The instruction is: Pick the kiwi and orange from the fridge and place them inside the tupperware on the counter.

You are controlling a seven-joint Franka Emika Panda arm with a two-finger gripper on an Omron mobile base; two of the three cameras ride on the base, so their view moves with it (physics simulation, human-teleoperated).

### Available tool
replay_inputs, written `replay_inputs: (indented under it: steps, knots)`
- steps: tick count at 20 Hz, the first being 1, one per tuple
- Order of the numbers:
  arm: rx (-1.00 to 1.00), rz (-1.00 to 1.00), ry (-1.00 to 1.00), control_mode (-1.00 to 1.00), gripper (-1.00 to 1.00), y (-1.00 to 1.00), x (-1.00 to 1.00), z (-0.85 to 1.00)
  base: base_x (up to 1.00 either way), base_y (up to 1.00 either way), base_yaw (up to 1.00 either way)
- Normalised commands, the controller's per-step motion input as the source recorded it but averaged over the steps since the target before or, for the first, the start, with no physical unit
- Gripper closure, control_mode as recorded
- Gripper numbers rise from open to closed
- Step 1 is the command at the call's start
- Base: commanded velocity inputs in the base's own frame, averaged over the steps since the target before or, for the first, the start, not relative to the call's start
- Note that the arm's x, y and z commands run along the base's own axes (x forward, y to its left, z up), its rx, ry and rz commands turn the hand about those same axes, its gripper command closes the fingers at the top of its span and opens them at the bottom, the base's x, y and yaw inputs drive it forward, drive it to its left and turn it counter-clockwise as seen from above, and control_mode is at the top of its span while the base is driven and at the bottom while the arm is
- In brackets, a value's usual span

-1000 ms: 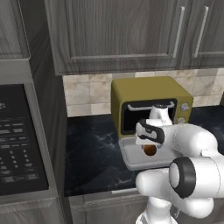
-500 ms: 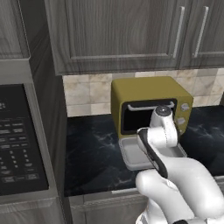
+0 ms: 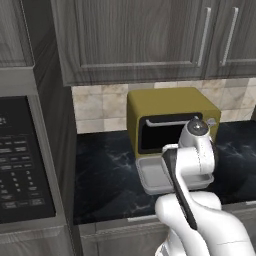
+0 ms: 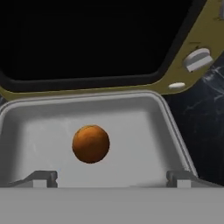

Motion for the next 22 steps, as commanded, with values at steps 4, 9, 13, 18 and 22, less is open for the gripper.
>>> replay_inputs:
  steps: [4,9,13,18,22]
  knots:
    - [0.0,0.02,0.0,-1.0,-1.0,0.14,-0.65,0.63,0.0,0.0,0.0]
    - [0.0,0.04,0.0,-1.0,-1.0,0.19,-0.62,0.66,0.0,0.0,0.0]
    - [0.0,0.0,0.0,-1.0,-1.0,0.18,-0.61,0.59,0.0,0.0,0.0]
    - [0.0,0.0,0.0,-1.0,-1.0,0.18,-0.41,0.4,0.0,0.0,0.0]
    - [0.0,0.0,0.01,-1.0,-1.0,0.12,-0.24,0.0,0.0,0.0,0.0]
